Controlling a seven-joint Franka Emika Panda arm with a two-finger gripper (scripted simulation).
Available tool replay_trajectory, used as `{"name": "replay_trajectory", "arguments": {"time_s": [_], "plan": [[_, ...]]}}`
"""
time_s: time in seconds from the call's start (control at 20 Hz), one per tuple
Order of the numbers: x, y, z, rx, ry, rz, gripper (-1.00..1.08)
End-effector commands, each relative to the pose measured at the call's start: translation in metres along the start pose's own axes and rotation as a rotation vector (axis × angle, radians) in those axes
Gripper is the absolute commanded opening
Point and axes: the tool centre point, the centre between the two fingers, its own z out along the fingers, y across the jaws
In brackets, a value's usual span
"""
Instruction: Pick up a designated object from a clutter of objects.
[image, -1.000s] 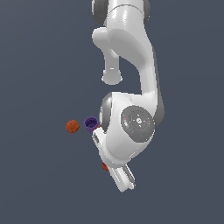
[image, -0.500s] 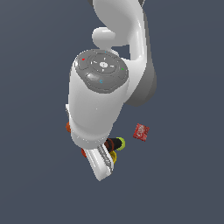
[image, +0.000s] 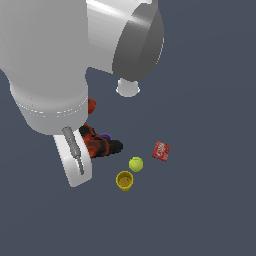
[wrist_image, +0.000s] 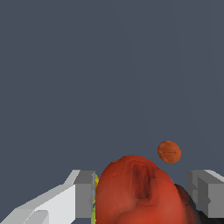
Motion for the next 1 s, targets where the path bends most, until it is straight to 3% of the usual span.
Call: {"name": "replay_trajectory", "arguments": {"time_s": [0.0, 0.45, 0.95], "plan": [[0.015, 0.013, -0.023, 0.005, 0.004, 0.001, -1.0], [0.056, 0.046, -0.075, 0.005, 0.005, 0.0, -1.0], [0.072, 0.057, -0.094, 0.004, 0.006, 0.001, -1.0]]}}
